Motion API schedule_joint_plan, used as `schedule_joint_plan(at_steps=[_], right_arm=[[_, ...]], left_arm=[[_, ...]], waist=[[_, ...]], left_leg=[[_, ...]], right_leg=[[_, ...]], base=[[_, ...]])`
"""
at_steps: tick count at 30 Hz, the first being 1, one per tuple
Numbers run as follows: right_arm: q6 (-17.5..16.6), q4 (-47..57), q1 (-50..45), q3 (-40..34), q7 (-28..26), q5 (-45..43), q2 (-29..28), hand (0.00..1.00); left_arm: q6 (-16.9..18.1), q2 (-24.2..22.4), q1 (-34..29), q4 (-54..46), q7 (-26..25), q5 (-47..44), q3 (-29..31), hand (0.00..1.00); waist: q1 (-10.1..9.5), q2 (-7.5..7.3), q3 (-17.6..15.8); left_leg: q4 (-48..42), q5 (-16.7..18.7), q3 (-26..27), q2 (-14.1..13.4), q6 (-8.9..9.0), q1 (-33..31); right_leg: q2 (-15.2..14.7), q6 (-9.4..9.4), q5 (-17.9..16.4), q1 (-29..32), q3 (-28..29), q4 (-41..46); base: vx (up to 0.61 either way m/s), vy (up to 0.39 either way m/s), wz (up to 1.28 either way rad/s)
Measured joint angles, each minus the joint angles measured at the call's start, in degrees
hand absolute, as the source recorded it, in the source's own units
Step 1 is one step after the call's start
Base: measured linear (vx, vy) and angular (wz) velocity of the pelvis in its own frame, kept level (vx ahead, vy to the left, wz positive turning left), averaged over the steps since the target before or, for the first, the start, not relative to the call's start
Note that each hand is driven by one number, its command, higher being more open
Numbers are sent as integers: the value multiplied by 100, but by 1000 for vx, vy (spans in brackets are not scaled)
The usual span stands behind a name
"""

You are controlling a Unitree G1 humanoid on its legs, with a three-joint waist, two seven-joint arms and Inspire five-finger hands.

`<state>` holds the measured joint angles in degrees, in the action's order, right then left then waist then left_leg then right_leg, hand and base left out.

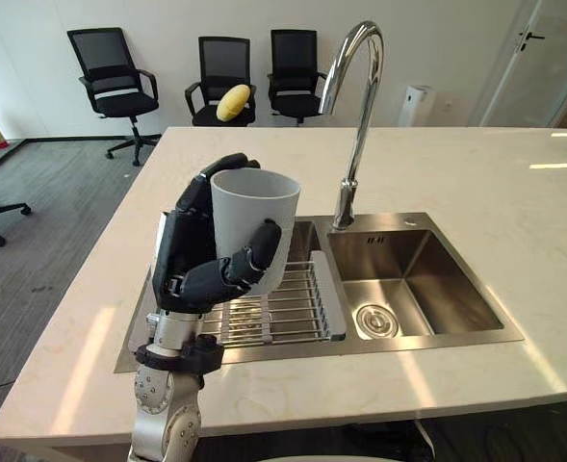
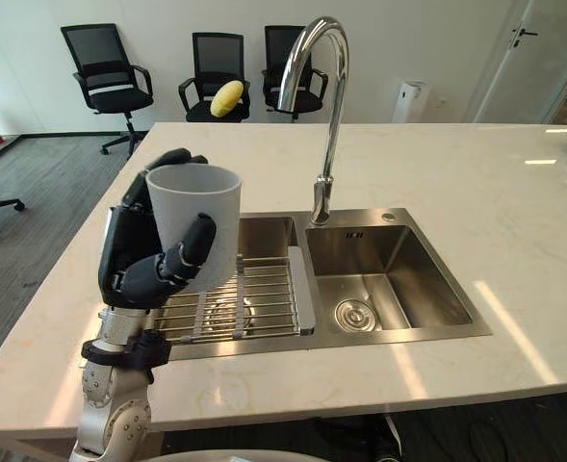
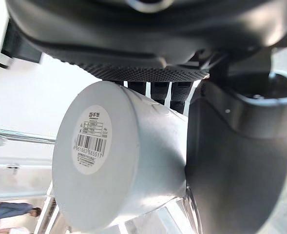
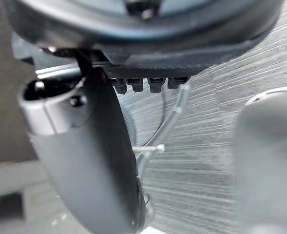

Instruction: Walk over to the sink, pick up the cup, carry it to the dishwasher, place the cup inside the dishwasher, then close the dishwasher door

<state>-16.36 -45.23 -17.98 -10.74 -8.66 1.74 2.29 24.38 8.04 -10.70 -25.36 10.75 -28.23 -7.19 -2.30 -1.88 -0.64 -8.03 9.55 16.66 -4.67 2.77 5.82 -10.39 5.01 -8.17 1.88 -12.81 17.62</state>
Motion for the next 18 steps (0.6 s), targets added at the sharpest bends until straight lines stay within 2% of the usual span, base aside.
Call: schedule_joint_plan(at_steps=[1, 3, 4, 5, 7, 8, 9, 10, 11, 13, 14, 15, 18], right_arm=[[8, 92, 82, 23, -1, 4, 6, 100], [9, 164, 194, 114, 11, 2, 64, 100], [9, 189, 334, 130, 27, -10, 159, 100], [38, 171, 645, 98, 79, -63, 242, 100], [74, 145, 888, 201, 177, -181, 350, 100], [83, -53, 993, 230, 229, -264, 413, 100], [62, -156, 1108, 233, 238, -272, 459, 100], [54, -293, 1323, 256, 250, -270, 525, 100], [55, -418, 1439, 252, 285, -295, 512, 100], [55, -442, 1453, 255, 292, -341, 484, 100], [44, -437, 1489, 258, 279, -350, 499, 100], [40, -406, 1516, 275, 254, -388, 522, 100], [97, -231, 1520, 264, 216, -386, 512, 100]], left_arm=[[2, 0, 140, 2, -140, 11, -1, 0], [4, -2, 273, 10, -270, 21, -3, 0], [36, 16, 420, 48, -362, 107, -12, 0], [89, 4, 668, 117, -442, 254, 16, 0], [105, 98, 795, 247, -637, 275, 11, 0], [166, 88, 648, 257, -776, 253, 46, 0], [231, 38, 578, 257, -836, 236, 90, 0], [296, -79, 538, 257, -900, 226, 174, 0], [308, -114, 550, 257, -903, 198, 213, 0], [306, -68, 583, 258, -895, 114, 197, 0], [305, -41, 609, 264, -895, 113, 202, 0], [307, -15, 593, 275, -900, 118, 209, 0], [229, -4, 568, 335, -923, 125, 143, 0]], waist=[[-15, -7, -90], [-24, -54, -135], [-112, -51, -110], [-274, 36, -286], [-327, -126, -464], [-441, -182, -419], [-515, -131, -418], [-642, 9, -437], [-668, 92, -463], [-652, 86, -534], [-633, 117, -589], [-647, 214, -538], [-537, 350, -572]], left_leg=[[-50, -7, 3, 59, -88, -50], [-129, -50, -32, 181, -155, -210], [-132, -63, -103, 287, -269, -478], [-173, -161, -18, 300, -392, -636], [-261, -214, -189, 583, -489, -682], [-413, -201, -175, 698, -519, -840], [-523, -201, -185, 690, -523, -947], [-714, -219, -217, 604, -550, -1127], [-959, -218, -255, 514, -550, -1215], [-1638, -209, -304, 444, -557, -1461], [-2311, -145, -272, 316, -508, -1785], [-2279, 42, -203, 191, -421, -1713], [-2658, 81, -141, -103, -428, -1902]], right_leg=[[-110, -14, 9, 237, -27, 425], [-223, -90, 64, 501, -9, 631], [-190, 103, 217, 472, 105, 52], [-280, 174, -140, 637, 220, 792], [-481, 250, -583, 644, 350, 2659], [-470, 278, -683, 485, 408, 2581], [-440, 281, -693, 478, 435, 2383], [-299, 302, -677, 390, 404, 1942], [-175, 287, -686, -10, 341, 1256], [-124, 273, -682, -546, 276, 461], [-44, 245, -660, -829, 261, -35], [73, 237, -668, -970, 263, -385], [306, 134, -618, -980, 290, -479]], base=[[-18, 69, -11], [-65, 95, -9], [-88, 110, -17], [-89, 118, 1], [-31, 26, 37], [-15, -9, 15], [-58, -17, -30], [-84, -16, -38], [-121, -31, -25], [-104, -33, -5], [-122, -35, -29], [-113, -23, -31], [-177, 10, -13]])
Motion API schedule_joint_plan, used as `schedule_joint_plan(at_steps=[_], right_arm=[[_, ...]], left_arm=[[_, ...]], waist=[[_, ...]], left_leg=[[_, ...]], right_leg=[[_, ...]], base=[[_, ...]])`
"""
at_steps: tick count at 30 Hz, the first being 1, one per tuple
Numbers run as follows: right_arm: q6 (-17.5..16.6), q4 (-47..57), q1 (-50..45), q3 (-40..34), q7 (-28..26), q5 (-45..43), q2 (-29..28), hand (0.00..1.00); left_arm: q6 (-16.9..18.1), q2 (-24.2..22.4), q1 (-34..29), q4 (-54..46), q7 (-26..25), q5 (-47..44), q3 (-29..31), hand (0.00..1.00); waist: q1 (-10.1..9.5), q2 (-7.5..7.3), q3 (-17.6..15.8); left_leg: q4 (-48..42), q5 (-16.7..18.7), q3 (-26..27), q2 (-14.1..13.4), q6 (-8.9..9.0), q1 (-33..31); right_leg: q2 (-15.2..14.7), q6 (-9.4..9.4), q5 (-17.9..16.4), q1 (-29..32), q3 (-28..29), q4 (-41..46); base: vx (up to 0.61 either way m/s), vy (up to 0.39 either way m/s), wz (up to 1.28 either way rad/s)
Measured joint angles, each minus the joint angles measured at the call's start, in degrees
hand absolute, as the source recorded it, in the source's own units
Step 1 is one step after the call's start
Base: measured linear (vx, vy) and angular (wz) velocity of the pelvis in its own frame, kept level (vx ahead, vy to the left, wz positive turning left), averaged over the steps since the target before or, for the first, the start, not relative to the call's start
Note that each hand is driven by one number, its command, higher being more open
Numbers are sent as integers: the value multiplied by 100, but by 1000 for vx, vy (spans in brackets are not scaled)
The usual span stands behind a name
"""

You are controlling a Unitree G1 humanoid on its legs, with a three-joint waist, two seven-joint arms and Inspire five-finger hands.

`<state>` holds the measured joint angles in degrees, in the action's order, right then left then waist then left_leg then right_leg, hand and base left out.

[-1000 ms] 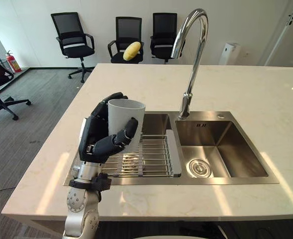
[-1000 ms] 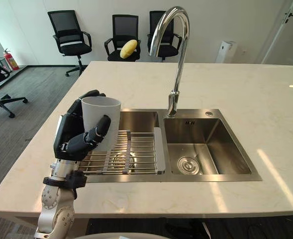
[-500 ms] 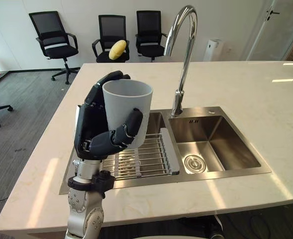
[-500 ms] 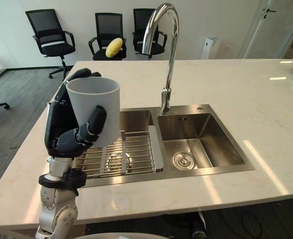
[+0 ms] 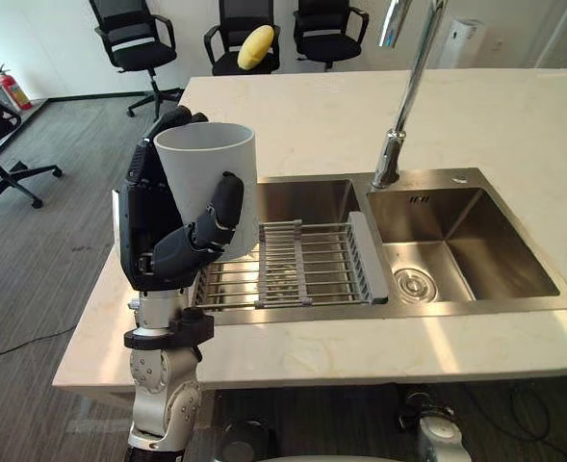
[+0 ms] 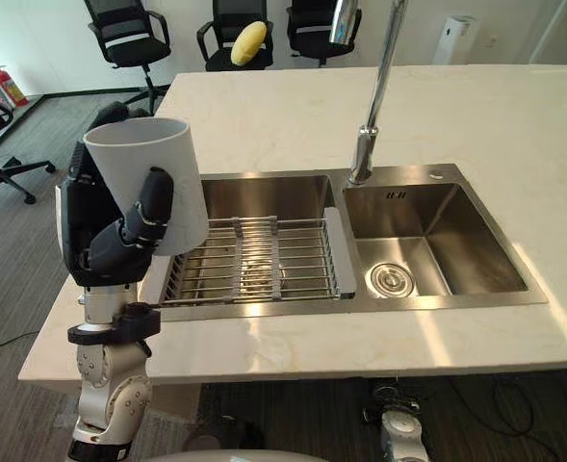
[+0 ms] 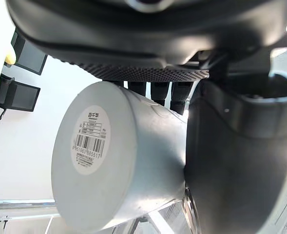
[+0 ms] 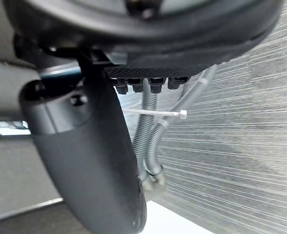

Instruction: Walk over to the sink, pick up the cup, carry it to the dishwasher, place the cup inside the dishwasher, then close the dishwasher door

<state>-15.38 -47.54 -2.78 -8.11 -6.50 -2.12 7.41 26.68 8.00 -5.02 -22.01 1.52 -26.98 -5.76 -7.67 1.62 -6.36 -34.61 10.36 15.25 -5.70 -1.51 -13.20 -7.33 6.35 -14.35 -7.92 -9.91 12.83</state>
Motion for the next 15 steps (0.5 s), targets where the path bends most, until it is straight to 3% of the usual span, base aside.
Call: schedule_joint_plan(at_steps=[2, 3, 4, 5, 6, 7, 8, 9, 10, 11, 12, 13, 15], right_arm=[[66, 178, -144, -3, -64, 2, -15, 100], [66, 206, -173, -16, -65, 2, -10, 100], [67, 231, -218, -64, -63, 0, 2, 100], [61, 251, -269, -148, -77, 1, 43, 100], [68, 245, -301, -181, -100, 1, 60, 100], [80, 279, -461, -201, -89, -3, 71, 100], [83, 382, -654, -223, -92, -2, 72, 100], [78, 433, -742, -239, -92, -6, 66, 100], [72, 509, -921, -324, -92, -12, 62, 100], [53, 487, -970, -402, -98, -9, 81, 100], [50, 449, -963, -459, -92, -11, 128, 100], [75, 120, -854, -515, -69, -9, -17, 100], [71, -79, -943, -474, -204, 8, -176, 100]], left_arm=[[-46, -4, -172, -60, -4, 2, 2, 0], [-50, -5, -234, -101, 2, 2, 18, 0], [-51, -6, -328, -174, 38, 2, 50, 0], [-63, -35, -363, -251, 93, 1, 71, 0], [-59, -52, -383, -300, 123, 1, 73, 0], [-58, -97, -387, -324, 233, -2, 72, 0], [-44, -170, -389, -338, 393, -2, 66, 0], [-28, -215, -391, -340, 482, -2, 64, 0], [19, -259, -398, -326, 613, 0, -7, 0], [69, -258, -405, -283, 657, 0, -50, 0], [94, -274, -397, -238, 698, 0, -55, 0], [146, -199, -352, 8, 715, 2, -26, 0], [122, -139, -360, 361, 638, -2, 13, 0]], waist=[[55, 56, -7], [66, 56, -5], [84, -50, 54], [115, -125, 56], [85, -69, 60], [84, -4, 68], [168, 4, 83], [236, 9, 101], [354, 59, 199], [387, 158, 300], [406, 244, 358], [443, 162, 345], [456, 29, 315]], left_leg=[[-502, -207, -146, -177, 209, -241], [-431, -293, -205, -129, 264, -269], [104, -538, -327, 100, 412, -266], [31, -386, -264, 83, 185, -251], [-248, -192, -162, -66, 57, -226], [-627, 118, -49, -389, 102, -17], [-710, 245, -47, -662, 203, 295], [-651, 260, -66, -759, 249, 454], [-110, 239, -312, -831, 413, 883], [541, 357, -414, -766, 713, 1167], [1111, 513, -413, -677, 881, 1311], [1732, 420, -339, -401, 802, 1466], [1904, 299, -427, -159, 629, 1503]], right_leg=[[107, -157, -85, 114, 7, 300], [83, -209, -113, 188, -5, 391], [-96, -311, -117, 415, -65, 517], [-193, -232, 51, 596, -171, 537], [-191, -232, 115, 623, -208, 535], [-227, -225, 200, 609, -344, 523], [-320, -177, 253, 589, -523, 527], [-373, -131, 285, 615, -624, 524], [-529, -7, 375, 736, -796, 531], [-560, 60, 422, 896, -842, 539], [-578, 53, 452, 1011, -852, 538], [-778, 55, 635, 1075, -825, 466], [-844, 87, 867, 870, -919, 125]], base=[[-230, 5, 0], [-297, 32, 23], [-244, 47, 36], [-251, 54, 38], [-229, 60, 45], [-212, 65, 64], [-186, 118, 78], [-209, 181, 96], [-257, 299, 76], [-220, 310, 62], [-210, 414, 29], [-148, 307, 24], [-117, 211, 23]])
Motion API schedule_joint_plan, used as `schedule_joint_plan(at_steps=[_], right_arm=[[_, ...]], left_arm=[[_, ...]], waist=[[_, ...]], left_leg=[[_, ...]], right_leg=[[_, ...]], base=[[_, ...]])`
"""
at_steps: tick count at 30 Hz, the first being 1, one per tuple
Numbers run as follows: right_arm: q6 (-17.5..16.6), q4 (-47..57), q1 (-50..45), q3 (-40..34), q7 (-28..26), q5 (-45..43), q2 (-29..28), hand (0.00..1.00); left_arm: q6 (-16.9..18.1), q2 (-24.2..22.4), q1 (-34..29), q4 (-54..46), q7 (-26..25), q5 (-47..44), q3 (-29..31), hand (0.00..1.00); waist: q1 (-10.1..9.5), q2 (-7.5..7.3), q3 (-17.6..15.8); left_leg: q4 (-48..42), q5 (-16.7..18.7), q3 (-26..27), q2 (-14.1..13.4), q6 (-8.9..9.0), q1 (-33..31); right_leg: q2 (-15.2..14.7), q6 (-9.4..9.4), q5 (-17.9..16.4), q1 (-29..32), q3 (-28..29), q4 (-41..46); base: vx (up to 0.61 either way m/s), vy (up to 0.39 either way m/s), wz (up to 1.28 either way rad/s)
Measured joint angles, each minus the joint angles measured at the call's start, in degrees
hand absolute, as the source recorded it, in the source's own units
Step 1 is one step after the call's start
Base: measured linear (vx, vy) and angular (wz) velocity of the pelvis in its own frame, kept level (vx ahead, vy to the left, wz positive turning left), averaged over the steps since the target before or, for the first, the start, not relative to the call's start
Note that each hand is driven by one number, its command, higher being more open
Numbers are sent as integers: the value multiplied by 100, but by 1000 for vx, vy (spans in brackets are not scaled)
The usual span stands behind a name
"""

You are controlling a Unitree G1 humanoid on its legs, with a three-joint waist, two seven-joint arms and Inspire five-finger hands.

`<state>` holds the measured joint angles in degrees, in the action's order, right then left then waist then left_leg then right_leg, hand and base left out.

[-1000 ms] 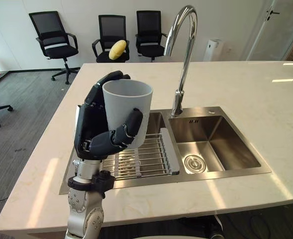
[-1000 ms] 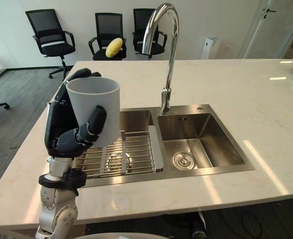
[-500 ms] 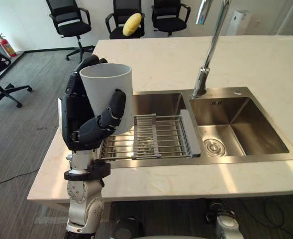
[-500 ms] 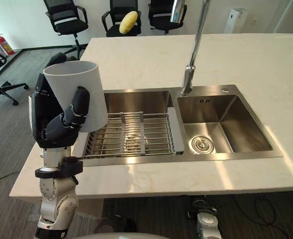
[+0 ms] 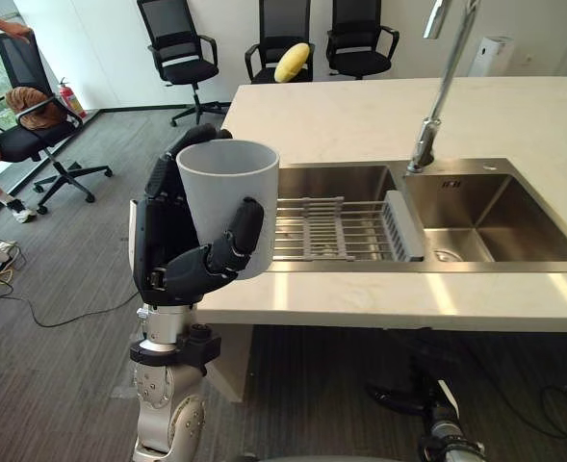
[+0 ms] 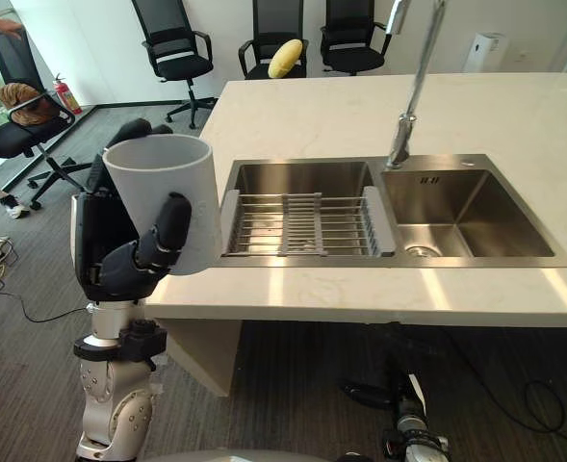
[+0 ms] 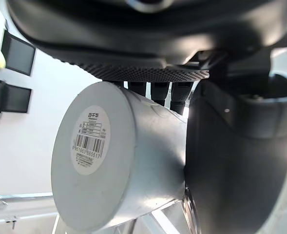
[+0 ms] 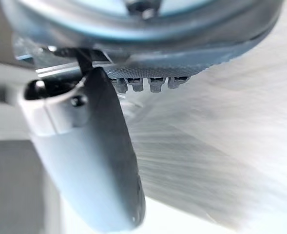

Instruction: Walk over to the sink, pick up the cup, carry it to the dishwasher, place the cup inside the dishwasher, then close the dishwasher door

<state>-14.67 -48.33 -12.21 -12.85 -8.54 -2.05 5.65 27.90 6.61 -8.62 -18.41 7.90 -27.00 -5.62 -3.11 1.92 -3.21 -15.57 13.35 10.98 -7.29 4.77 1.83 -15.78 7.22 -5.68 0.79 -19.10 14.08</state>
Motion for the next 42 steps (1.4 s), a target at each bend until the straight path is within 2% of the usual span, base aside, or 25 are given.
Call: schedule_joint_plan(at_steps=[2, 4, 8, 10, 11, 13, 17, 21, 22, 23, 24, 26, 28, 30, 31, 32, 33, 34, 35, 36, 37, 38, 39, 40, 42], right_arm=[[-1, -237, 11, 0, -33, 1, -67, 100], [-10, -311, 20, -8, -41, 4, -67, 100], [-71, -447, 5, -18, -25, 110, -53, 100], [-135, -447, -8, -21, -12, 110, -29, 100], [-141, -446, 0, -5, -12, 110, -27, 100], [-141, -455, 8, 105, -19, 121, -12, 100], [-141, -512, 18, 373, -55, 179, -36, 100], [-140, -532, 38, 476, -43, 297, -30, 100], [-136, -542, 40, 526, -15, 352, -30, 100], [-120, -563, 40, 556, 14, 354, -55, 100], [-110, -540, 49, 592, 60, 345, -35, 100], [-48, -455, 22, 682, 179, 337, 118, 100], [9, -417, 99, 721, 242, 344, 192, 100], [47, -290, 281, 789, 234, 346, 192, 100], [72, -232, 346, 863, 220, 344, 183, 100], [85, -168, 415, 895, 176, 345, 168, 100], [87, -159, 483, 899, 139, 345, 150, 100], [87, -161, 478, 900, 137, 345, 151, 100], [85, -179, 459, 900, 141, 344, 149, 100], [85, -202, 377, 942, 143, 344, 129, 100], [84, -201, 310, 952, 145, 344, 113, 100], [85, -196, 168, 962, 149, 320, 54, 100], [73, -176, 138, 931, 147, 281, 37, 100], [47, -51, 70, 936, 152, 275, 33, 100], [-47, 346, -178, 992, 199, 193, -58, 100]], left_arm=[[-73, 19, -2, 253, -220, 2, 42, 0], [-130, 75, -4, 289, -378, 3, 39, 0], [-148, 200, -3, 289, -618, 4, -212, 0], [-157, 194, -3, 289, -619, 5, -384, 0], [-182, 197, -6, 292, -612, 15, -410, 0], [-208, 193, -54, 328, -627, 9, -365, 0], [-303, 194, -495, 327, -630, 3, -307, 0], [-485, 190, -817, 322, -576, -13, -182, 0], [-591, 184, -835, 320, -508, -68, -141, 0], [-651, 166, -824, 308, -356, -168, -145, 0], [-657, 138, -803, 300, -213, -239, -158, 0], [-665, 58, -781, 285, 63, -342, -232, 0], [-613, 33, -775, 232, 123, -360, -291, 0], [-595, -25, -777, 234, 80, -385, -232, 0], [-592, -28, -776, 234, 67, -388, -196, 0], [-575, -28, -766, 230, 66, -382, -202, 0], [-571, -19, -766, 230, 65, -379, -217, 0], [-569, -13, -762, 229, 65, -380, -227, 0], [-553, -20, -754, 237, 61, -384, -279, 0], [-499, 29, -748, 254, 47, -392, -314, 0], [-491, 32, -748, 260, 14, -395, -345, 0], [-435, 33, -740, 283, -70, -410, -438, 0], [-390, 31, -737, 302, -103, -435, -482, 0], [-361, 22, -693, 344, -164, -456, -567, 0], [-356, 10, -617, 380, -169, -456, -693, 0]], waist=[[2, -72, 26], [17, -81, 30], [146, -91, 36], [160, -93, 40], [155, -113, 51], [91, -124, 67], [-56, -102, 145], [-104, -110, 165], [-96, -136, 153], [-70, -253, 120], [-68, -297, 84], [-53, -197, 84], [-151, -193, 106], [-153, -207, 81], [-147, -266, 41], [-133, -249, -44], [-68, -259, -191], [-38, -247, -247], [39, -210, -308], [103, -188, -381], [106, -186, -382], [112, -195, -386], [108, -216, -379], [129, -231, -373], [278, -313, -304]], left_leg=[[4, -51, -27, 148, -93, -72], [13, -86, -85, 229, -150, -129], [76, -230, -536, 303, -184, -192], [206, -377, -763, 362, -179, -266], [315, -493, -915, 405, -166, -325], [501, -661, -1057, 422, -124, -337], [752, -933, -1407, 308, -23, -407], [686, -1089, -1493, 319, -65, -679], [817, -1244, -1293, 358, -156, -761], [1079, -1325, -711, 369, -517, -751], [841, -1328, -61, 230, -600, -852], [441, -1302, 882, 124, -516, -1020], [692, -1331, 816, 333, -563, -962], [697, -1220, 724, 458, -670, -974], [635, -1169, 692, 515, -730, -966], [518, -1066, 628, 584, -801, -885], [432, -970, 440, 712, -888, -750], [434, -952, 310, 767, -913, -681], [447, -945, 195, 800, -921, -644], [540, -952, -87, 852, -914, -573], [584, -961, -167, 863, -902, -554], [671, -966, -383, 934, -898, -503], [720, -974, -475, 981, -898, -484], [741, -1051, -694, 1066, -932, -466], [720, -1044, -1086, 1205, -948, -496]], right_leg=[[-83, -17, 208, -82, -59, -241], [-134, -4, 294, -101, -126, -283], [-130, 3, 314, -310, -157, -266], [-119, -42, 280, -325, -22, -264], [-116, -149, 158, -342, -25, -305], [-89, -111, 51, -364, -54, -365], [175, -46, -57, -425, -117, -467], [260, -79, -150, -510, -418, -487], [223, -26, -93, -623, -759, -542], [88, 8, -56, -753, -1201, -607], [25, 18, -49, -833, -1443, -611], [17, 20, -49, -1040, -1821, -553], [-167, 18, -53, -1042, -1773, -277], [-435, 13, -48, -877, -1573, 318], [-599, -19, -22, -743, -1480, 730], [-830, -92, 86, -601, -1300, 1389], [-1101, -351, 452, -406, -995, 2254], [-1160, -497, 665, -277, -801, 2581], [-1136, -467, 601, -124, -523, 2877], [-788, -321, -20, 178, 42, 3241], [-630, -258, -204, 266, 182, 3225], [-314, -170, -479, 374, 345, 2977], [-179, -156, -595, 434, 443, 2778], [136, -147, -782, 496, 734, 2347], [707, -159, -871, 492, 1554, 1529]], base=[[-93, 129, 15], [-94, 81, 20], [-73, -19, 55], [-69, -56, 74], [-47, -64, 65], [-49, -108, 47], [-10, -118, 42], [18, -64, 74], [-16, -12, 137], [7, 21, 169], [24, 21, 152], [28, 89, 154], [-1, 189, 109], [-12, 158, 34], [-11, 192, 27], [-15, 244, 51], [4, 205, 61], [21, 162, 70], [66, 154, 88], [74, 134, 89], [100, 132, 107], [89, 68, 72], [112, 54, 89], [103, 11, 83], [119, -59, 142]])
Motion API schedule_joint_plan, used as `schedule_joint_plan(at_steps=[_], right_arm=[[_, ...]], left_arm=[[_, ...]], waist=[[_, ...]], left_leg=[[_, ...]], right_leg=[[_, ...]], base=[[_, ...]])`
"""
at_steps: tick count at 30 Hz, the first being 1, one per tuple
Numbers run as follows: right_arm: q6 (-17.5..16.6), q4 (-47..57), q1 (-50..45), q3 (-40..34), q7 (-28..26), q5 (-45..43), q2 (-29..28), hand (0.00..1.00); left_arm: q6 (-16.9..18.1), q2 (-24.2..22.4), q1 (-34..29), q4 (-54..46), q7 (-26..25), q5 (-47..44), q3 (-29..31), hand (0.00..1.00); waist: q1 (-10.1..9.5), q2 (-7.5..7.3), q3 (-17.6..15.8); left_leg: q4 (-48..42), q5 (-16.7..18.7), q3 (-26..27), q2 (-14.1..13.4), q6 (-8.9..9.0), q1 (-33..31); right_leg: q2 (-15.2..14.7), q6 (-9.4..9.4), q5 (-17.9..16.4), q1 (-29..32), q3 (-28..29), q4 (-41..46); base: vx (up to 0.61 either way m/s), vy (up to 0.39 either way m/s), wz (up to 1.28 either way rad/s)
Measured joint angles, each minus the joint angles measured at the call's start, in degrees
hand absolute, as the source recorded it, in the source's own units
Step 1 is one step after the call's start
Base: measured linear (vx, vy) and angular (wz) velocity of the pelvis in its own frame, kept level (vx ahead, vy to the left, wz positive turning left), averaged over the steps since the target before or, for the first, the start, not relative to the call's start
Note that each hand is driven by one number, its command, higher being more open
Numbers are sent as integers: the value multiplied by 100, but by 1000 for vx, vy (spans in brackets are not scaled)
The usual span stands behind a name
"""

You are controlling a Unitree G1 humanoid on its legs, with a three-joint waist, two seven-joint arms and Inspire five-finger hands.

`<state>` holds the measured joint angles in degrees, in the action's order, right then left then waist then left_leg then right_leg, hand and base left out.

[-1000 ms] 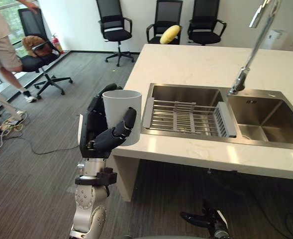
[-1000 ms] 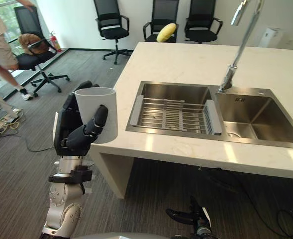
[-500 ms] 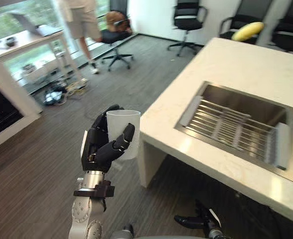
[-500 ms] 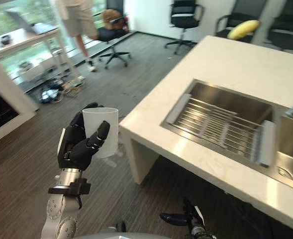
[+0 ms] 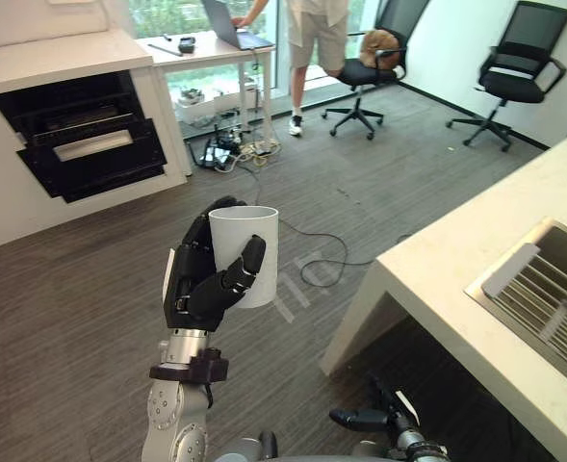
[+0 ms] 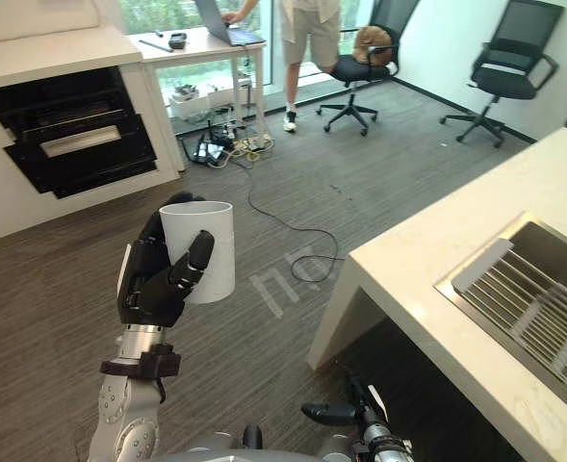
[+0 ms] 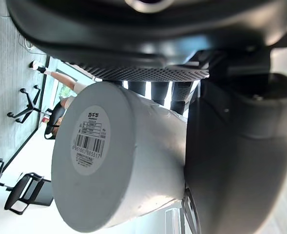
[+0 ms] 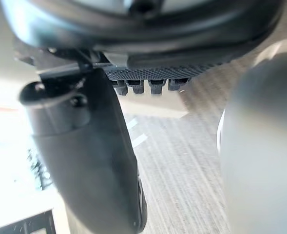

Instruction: Walk over to the sink, pick up the cup, carry it to the dishwasher, place the cup inside the dishwasher, then close the dishwasher door

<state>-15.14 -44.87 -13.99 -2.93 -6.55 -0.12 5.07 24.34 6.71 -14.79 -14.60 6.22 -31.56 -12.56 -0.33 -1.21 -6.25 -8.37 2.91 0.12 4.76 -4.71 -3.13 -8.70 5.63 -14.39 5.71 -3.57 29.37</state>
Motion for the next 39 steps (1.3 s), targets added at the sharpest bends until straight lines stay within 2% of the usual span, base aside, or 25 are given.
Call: schedule_joint_plan(at_steps=[1, 3, 4, 5, 7, 11, 14, 16, 17, 18, 19, 20, 21, 22, 24, 25, 26, 29, 35, 37, 39], right_arm=[[-66, 154, -119, 68, -2, -20, -64, 100], [-73, 239, -176, 159, -36, -28, -133, 100], [-65, 277, -198, 233, -83, -28, -136, 100], [-64, 353, -213, 331, -124, -25, -149, 100], [-65, 503, -191, 431, -186, -24, -161, 100], [-31, 723, -6, 578, -227, -23, -194, 100], [58, 716, 71, 629, -232, -23, -232, 100], [93, 619, 56, 617, -218, -22, -275, 100], [147, 564, 32, 649, -200, -23, -290, 100], [170, 495, 9, 669, -173, -23, -202, 100], [200, 416, 7, 666, -152, -24, -166, 100], [262, 288, 19, 660, -90, -24, -146, 100], [264, 263, 19, 637, -50, -28, -153, 100], [264, 259, 28, 606, 8, -30, -150, 100], [266, 199, 48, 594, 30, -34, -107, 100], [277, 21, 150, 575, 31, -38, -106, 100], [283, -90, 214, 599, 18, -42, -165, 100], [282, -92, 232, 694, 1, -45, -256, 100], [304, -88, 248, 736, -25, -80, -184, 100], [365, -87, 229, 774, -36, -78, -143, 100], [382, -84, 215, 783, -19, -75, -29, 100]], left_arm=[[13, -3, 10, -9, 12, 2, -29, 0], [63, -3, 8, -17, 21, 6, -28, 0], [77, -137, -11, 68, 17, 6, -28, 0], [91, -223, -37, 65, 23, 5, -24, 0], [109, -337, -34, 59, 24, 0, -9, 0], [112, -344, -51, 14, 22, 1, 35, 0], [108, -339, -159, -58, 21, 1, 121, 0], [100, -313, -191, -88, 71, -8, 148, 0], [83, -287, -218, -87, 138, -65, 140, 0], [42, -320, -219, -76, 241, -112, 90, 0], [32, -322, -220, -43, 321, -115, 68, 0], [29, -310, -248, -12, 424, -131, -3, 0], [28, -246, -237, -1, 496, -172, -30, 0], [32, -198, -157, 134, 589, -173, -47, 0], [39, -192, -50, 375, 626, -170, -137, 0], [34, -166, 37, 683, 625, -168, -215, 0], [33, -80, 32, 922, 617, -168, -261, 0], [17, 95, 11, 1344, 442, -170, -254, 0], [-55, 57, -39, 1322, 347, -141, -284, 0], [-90, 33, -37, 1157, 277, -81, -363, 0], [-113, -50, -31, 941, 270, 1, -406, 0]], waist=[[19, -61, 39], [-26, -213, 110], [-40, -125, 133], [-65, -10, 195], [-193, 96, 267], [-315, 61, 312], [-360, 3, 389], [-364, -93, 425], [-346, -136, 411], [-298, -1, 426], [-287, 49, 469], [-323, -18, 543], [-279, -28, 607], [-177, -77, 600], [-124, -22, 622], [-66, 6, 590], [-6, 50, 571], [0, -14, 546], [6, -1, 516], [26, -75, 427], [137, -75, 276]], left_leg=[[-56, 34, 27, 37, -30, -20], [-339, 231, 210, 73, 4, -143], [-847, 538, 273, -108, 84, -319], [-1207, 728, 524, -391, 196, -422], [-1404, 802, 512, -507, 249, -469], [-1233, 735, 280, -408, 313, -356], [-878, 503, 169, -242, 341, -288], [-517, 565, 860, -426, 281, -211], [-747, 739, 1744, -806, 302, -227], [-1077, 727, 2406, -1213, 318, -268], [-1102, 701, 2485, -1273, 327, -262], [-851, 663, 2486, -1088, 276, -205], [-626, 641, 2616, -976, 271, -144], [-340, 595, 3106, -939, 243, 39], [-72, 261, 3079, -811, 207, 146], [260, 87, 2962, -707, 154, 335], [505, -37, 2852, -669, 157, 432], [963, -292, 2741, -529, 212, 727], [1235, -454, 2776, -440, 298, 794], [1158, -403, 2801, -419, 332, 794], [963, -270, 2773, -414, 292, 792]], right_leg=[[28, -41, 39, -100, 16, -508], [-42, -108, 302, -193, -67, -994], [4, -47, 326, -371, -302, -1068], [90, -95, 296, -517, -503, -1140], [179, -127, 272, -668, -630, -1160], [171, -212, 222, -815, -686, -1167], [118, -269, 189, -935, -685, -1277], [-14, -248, 223, -1013, -788, -1489], [-49, -197, 261, -1125, -966, -1623], [14, -194, 258, -1248, -1193, -1644], [6, -181, 244, -1298, -1262, -1643], [-80, -179, 249, -1296, -1285, -1678], [-198, -118, 286, -1314, -1304, -1768], [-325, -12, 424, -1376, -1317, -1906], [-387, -35, 454, -1374, -1313, -1803], [-413, -148, 454, -1309, -1276, -1594], [-297, -253, 416, -1284, -1087, -1588], [-113, -317, 521, -1180, -960, -1816], [-121, -161, 421, -1083, -899, -1847], [-196, -178, 274, -990, -885, -1620], [-319, -230, 170, -839, -866, -981]], base=[[115, -113, 129], [120, -140, 67], [227, -202, 74], [240, -193, 72], [205, -126, 44], [108, -50, 37], [18, -20, 54], [-12, -42, 75], [29, -44, 81], [38, -9, 90], [23, 78, 65], [12, 108, 44], [59, 164, 61], [59, 120, 67], [54, 113, 61], [24, 163, 62], [-9, 124, 57], [-25, 35, 24], [-26, -40, -3], [-28, -31, -7], [-10, -3, 2]])
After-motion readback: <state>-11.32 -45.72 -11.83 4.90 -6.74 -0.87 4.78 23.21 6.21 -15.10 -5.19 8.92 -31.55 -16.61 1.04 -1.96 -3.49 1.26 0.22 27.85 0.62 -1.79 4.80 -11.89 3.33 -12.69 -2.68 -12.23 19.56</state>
